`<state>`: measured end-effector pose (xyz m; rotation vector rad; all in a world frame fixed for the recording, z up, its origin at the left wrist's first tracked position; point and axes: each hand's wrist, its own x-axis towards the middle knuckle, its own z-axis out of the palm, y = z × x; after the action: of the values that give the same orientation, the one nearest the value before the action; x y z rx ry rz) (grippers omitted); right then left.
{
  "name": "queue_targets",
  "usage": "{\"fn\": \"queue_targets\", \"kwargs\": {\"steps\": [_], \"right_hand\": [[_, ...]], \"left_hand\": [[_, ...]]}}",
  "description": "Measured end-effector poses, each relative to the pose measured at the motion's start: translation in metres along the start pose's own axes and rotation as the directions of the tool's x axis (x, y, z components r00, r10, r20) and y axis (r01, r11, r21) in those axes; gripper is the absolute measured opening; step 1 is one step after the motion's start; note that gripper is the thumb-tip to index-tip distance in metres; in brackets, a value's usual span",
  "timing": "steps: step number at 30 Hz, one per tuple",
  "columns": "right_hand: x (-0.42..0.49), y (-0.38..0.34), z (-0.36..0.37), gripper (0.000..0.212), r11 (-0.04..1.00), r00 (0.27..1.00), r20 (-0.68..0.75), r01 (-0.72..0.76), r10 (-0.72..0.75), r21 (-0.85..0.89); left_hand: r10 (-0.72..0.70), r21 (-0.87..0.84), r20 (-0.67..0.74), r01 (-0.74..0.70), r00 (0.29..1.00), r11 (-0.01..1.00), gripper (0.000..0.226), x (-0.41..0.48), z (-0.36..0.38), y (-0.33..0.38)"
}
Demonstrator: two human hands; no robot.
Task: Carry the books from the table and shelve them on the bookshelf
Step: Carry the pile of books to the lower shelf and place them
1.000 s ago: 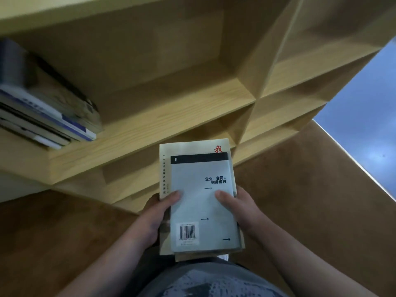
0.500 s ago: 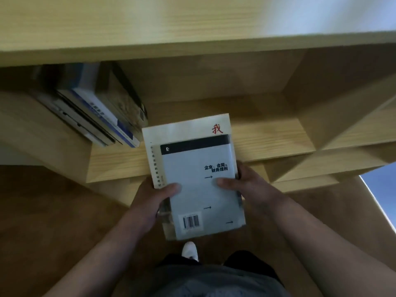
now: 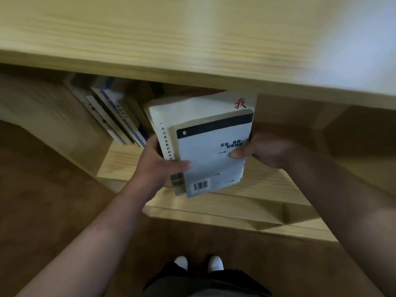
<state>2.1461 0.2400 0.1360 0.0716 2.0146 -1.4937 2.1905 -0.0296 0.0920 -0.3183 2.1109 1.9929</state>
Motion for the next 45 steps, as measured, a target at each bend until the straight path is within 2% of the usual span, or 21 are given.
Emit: {"fn": "queue_targets", "kwargs": {"steps": [3,6,9,12,14,15,16,17,18,21,23,26,30,34,37,40,42,44,45], "right_hand": [[0.017,-0.005,-0.009,0.066,0.998,0.998,-0.009,0.056,-0.056,0.005],[0.031,-0.008,-0.012,0.06,0.998,0.998,-0.016,0.067,-0.067,0.004],[0.035,-0.008,-0.011,0.051,0.998,0.995,-0.088,0.052,-0.056,-0.048],[0.03,-0.005,-0.004,0.061,0.996,0.992,-0.118,0.031,-0.041,-0.086],[0.023,0.003,0.004,0.058,0.985,0.984,-0.173,0.019,-0.049,-0.169],[0.019,0.009,0.01,0.056,0.966,0.966,-0.252,-0.015,-0.052,-0.257],[0.017,0.017,0.016,0.065,0.928,0.94,-0.34,-0.099,-0.031,-0.358],[0.013,0.025,0.024,0.076,0.894,0.911,-0.411,-0.189,0.006,-0.405],[0.012,0.033,0.034,0.078,0.897,0.904,-0.423,-0.243,0.071,-0.369],[0.01,0.049,0.068,0.047,0.972,0.948,-0.263,-0.212,0.178,-0.106],[0.019,0.058,0.079,0.048,0.991,0.969,-0.21,-0.128,0.131,0.028],[0.036,0.067,0.075,0.063,0.994,0.986,-0.164,-0.02,0.037,0.105],[0.063,0.05,0.063,0.081,0.996,0.997,-0.079,0.031,-0.024,0.087],[0.094,0.015,0.068,0.072,1.0,0.996,-0.092,0.01,-0.008,0.029],[0.102,-0.001,0.073,0.063,1.0,0.995,-0.098,0.015,-0.013,0.011],[0.101,0.002,0.065,0.038,0.991,0.986,-0.142,0.077,-0.092,-0.108],[0.101,0.013,0.067,0.052,0.957,0.99,-0.104,0.067,-0.1,-0.283],[0.098,0.032,0.07,0.101,0.891,0.993,0.012,0.107,-0.114,-0.44],[0.097,0.041,0.072,0.121,0.869,0.993,0.045,0.117,-0.109,-0.482]], "left_hand": [[0.063,0.041,-0.08,-0.06,0.995,0.997,0.102,0.002,0.013,0.001],[0.124,0.083,-0.17,-0.111,0.978,0.99,0.09,0.001,0.026,-0.006],[0.176,0.147,-0.194,-0.149,0.965,0.978,0.089,0.002,0.033,-0.008],[0.212,0.212,-0.197,-0.17,0.957,0.962,0.089,0.0,0.039,-0.01],[0.233,0.226,-0.222,-0.183,0.947,0.957,0.086,-0.003,0.043,-0.011],[0.245,0.229,-0.234,-0.192,0.941,0.954,0.085,-0.004,0.045,-0.012],[0.255,0.228,-0.242,-0.201,0.936,0.953,0.084,-0.004,0.047,-0.013],[0.266,0.23,-0.248,-0.21,0.932,0.95,0.083,-0.005,0.049,-0.014],[0.277,0.24,-0.253,-0.217,0.927,0.946,0.083,-0.005,0.051,-0.016],[0.319,0.271,-0.252,-0.25,0.913,0.929,0.085,-0.008,0.056,-0.02],[0.334,0.274,-0.26,-0.263,0.906,0.925,0.086,-0.009,0.059,-0.021],[0.363,0.281,-0.304,-0.281,0.881,0.917,0.084,-0.006,0.063,-0.024],[0.432,0.336,-0.423,-0.305,0.797,0.891,0.085,0.007,0.067,-0.027],[0.384,0.284,-0.581,-0.264,0.718,0.922,0.085,0.024,0.063,-0.019],[0.302,0.143,-0.611,-0.274,0.731,0.951,0.083,0.034,0.057,-0.016],[0.326,0.161,-0.536,-0.284,0.779,0.945,0.078,0.029,0.046,-0.015],[0.32,0.153,-0.427,-0.281,0.846,0.947,0.056,0.02,0.033,-0.016],[0.268,0.124,-0.305,-0.241,0.914,0.963,0.038,0.012,0.014,-0.016],[0.242,0.128,-0.255,-0.216,0.936,0.968,0.036,0.01,0.005,-0.016]]}}
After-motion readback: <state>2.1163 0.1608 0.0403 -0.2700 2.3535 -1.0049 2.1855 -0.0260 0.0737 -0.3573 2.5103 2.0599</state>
